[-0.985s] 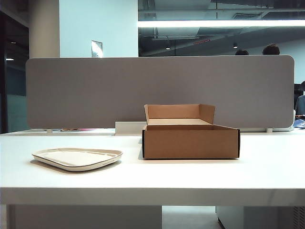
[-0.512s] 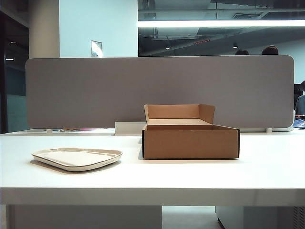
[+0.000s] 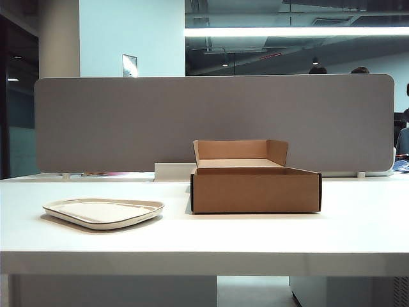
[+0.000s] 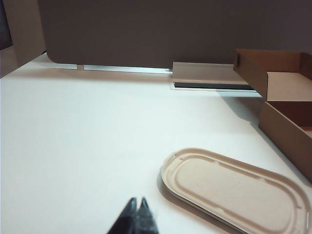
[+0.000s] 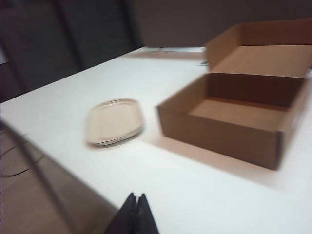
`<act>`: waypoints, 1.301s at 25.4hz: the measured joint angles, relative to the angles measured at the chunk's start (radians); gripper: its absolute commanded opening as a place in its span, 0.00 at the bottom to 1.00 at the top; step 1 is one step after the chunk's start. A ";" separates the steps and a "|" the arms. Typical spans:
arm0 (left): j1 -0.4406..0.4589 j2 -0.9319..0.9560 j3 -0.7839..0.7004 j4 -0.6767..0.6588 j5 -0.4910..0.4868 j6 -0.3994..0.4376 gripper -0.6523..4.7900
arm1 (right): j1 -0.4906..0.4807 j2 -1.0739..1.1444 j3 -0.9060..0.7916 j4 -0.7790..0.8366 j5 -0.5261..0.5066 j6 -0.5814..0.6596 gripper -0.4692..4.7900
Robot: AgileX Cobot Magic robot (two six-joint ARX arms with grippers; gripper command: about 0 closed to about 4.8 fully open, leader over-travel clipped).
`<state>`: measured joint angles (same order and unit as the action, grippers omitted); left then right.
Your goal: Pick up the lid and place it into the paper box.
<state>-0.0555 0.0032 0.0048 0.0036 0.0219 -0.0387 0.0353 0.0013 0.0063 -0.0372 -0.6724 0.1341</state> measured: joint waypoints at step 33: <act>0.000 0.844 0.559 -0.097 0.003 -0.067 0.11 | 0.000 0.000 0.000 -0.043 -0.036 0.000 0.08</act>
<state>-0.0551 0.8471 0.5636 -0.0933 0.0254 -0.1055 0.0353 0.0013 0.0063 -0.0807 -0.7086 0.1341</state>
